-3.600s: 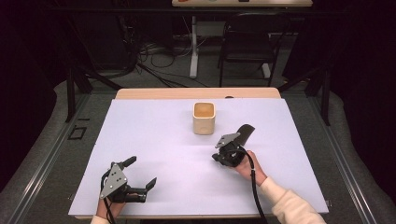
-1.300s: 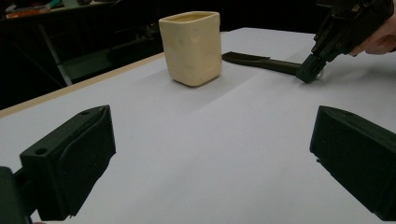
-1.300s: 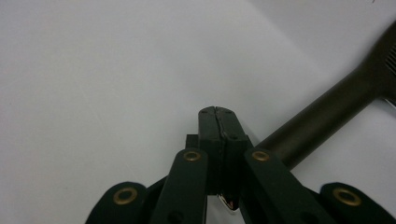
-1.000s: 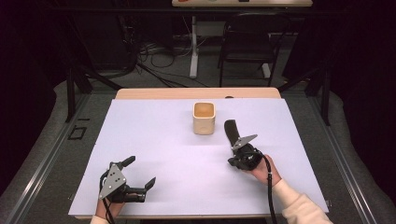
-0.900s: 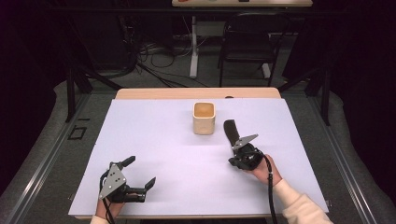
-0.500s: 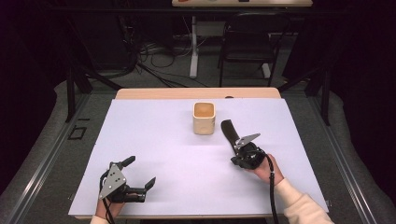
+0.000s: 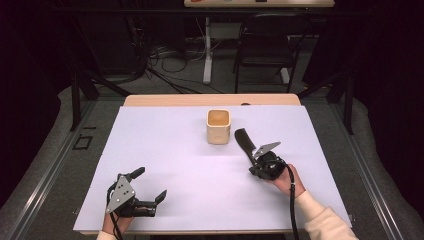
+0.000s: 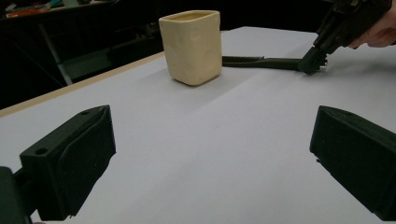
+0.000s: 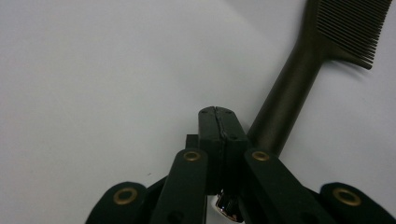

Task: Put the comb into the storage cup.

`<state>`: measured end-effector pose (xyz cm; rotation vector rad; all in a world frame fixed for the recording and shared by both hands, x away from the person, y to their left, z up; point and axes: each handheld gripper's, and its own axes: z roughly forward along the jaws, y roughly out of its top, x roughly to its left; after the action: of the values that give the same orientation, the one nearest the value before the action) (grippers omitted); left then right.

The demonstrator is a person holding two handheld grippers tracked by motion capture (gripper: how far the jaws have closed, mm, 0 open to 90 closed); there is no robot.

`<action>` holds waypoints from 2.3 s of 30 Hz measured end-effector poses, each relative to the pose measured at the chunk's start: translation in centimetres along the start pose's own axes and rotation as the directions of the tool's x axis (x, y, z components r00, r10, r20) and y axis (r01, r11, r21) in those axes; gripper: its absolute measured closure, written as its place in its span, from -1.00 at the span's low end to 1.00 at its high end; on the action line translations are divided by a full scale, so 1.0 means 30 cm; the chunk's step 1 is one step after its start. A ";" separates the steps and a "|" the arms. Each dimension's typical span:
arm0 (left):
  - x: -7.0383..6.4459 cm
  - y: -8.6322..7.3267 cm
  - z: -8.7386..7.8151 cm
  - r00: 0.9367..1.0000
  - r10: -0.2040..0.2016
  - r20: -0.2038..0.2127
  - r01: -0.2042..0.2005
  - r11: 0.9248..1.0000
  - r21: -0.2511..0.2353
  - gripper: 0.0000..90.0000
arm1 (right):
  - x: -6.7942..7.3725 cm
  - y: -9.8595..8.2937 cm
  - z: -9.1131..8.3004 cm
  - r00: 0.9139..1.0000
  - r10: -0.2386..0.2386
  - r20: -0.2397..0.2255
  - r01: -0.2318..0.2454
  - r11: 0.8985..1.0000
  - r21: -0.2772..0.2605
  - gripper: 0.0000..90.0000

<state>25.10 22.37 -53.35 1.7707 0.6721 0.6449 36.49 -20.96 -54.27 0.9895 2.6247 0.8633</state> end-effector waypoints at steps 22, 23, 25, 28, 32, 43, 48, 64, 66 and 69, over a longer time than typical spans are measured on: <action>-0.004 0.005 -0.002 1.000 -0.003 0.004 0.003 1.000 -0.013 -1.00 | -0.006 0.042 -0.063 0.997 0.077 -0.023 -0.078 0.997 -0.025 0.23; -0.004 0.005 -0.003 1.000 -0.009 0.002 0.010 1.000 -0.015 -1.00 | -0.010 0.045 -0.067 0.997 0.080 -0.017 -0.080 0.996 -0.025 0.16; -0.005 0.005 -0.005 1.000 -0.011 0.003 0.011 1.000 -0.019 -0.99 | -0.011 0.049 -0.073 0.996 0.088 -0.025 -0.088 0.996 -0.032 0.13; -0.005 0.006 -0.006 1.000 -0.008 0.004 0.008 1.000 -0.022 -1.00 | -0.012 0.055 -0.074 0.996 0.086 -0.012 -0.086 0.996 -0.020 0.03; -0.005 0.007 -0.006 1.000 -0.010 0.007 0.010 1.000 -0.026 -0.99 | -0.017 0.063 -0.075 0.996 0.094 0.002 -0.094 0.996 0.005 -0.17; -0.005 0.007 0.000 1.000 -0.020 0.009 0.020 0.999 -0.025 -0.99 | -0.051 0.102 -0.069 0.988 0.145 0.056 -0.149 0.986 0.070 -0.66; -0.004 0.006 -0.001 1.000 -0.019 0.011 0.019 0.999 -0.027 -1.00 | -0.076 0.118 -0.067 0.982 0.176 0.074 -0.184 0.976 0.119 -0.80; -0.007 0.013 -0.005 0.999 -0.016 0.031 0.018 0.999 -0.050 -1.00 | -0.079 0.195 -0.029 0.970 0.214 0.112 -0.236 0.935 0.263 -0.82; -0.007 0.014 -0.006 0.999 -0.018 0.033 0.019 0.998 -0.053 -1.00 | -0.079 0.207 -0.024 0.972 0.201 0.123 -0.229 0.934 0.275 -0.68; -0.008 0.015 -0.005 0.999 -0.017 0.037 0.019 0.998 -0.055 -0.99 | -0.084 0.223 -0.013 0.973 0.185 0.139 -0.219 0.930 0.294 -0.44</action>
<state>24.87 22.18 -52.89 1.7196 0.6386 0.6119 41.82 -18.76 -50.04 1.3641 2.6456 0.4239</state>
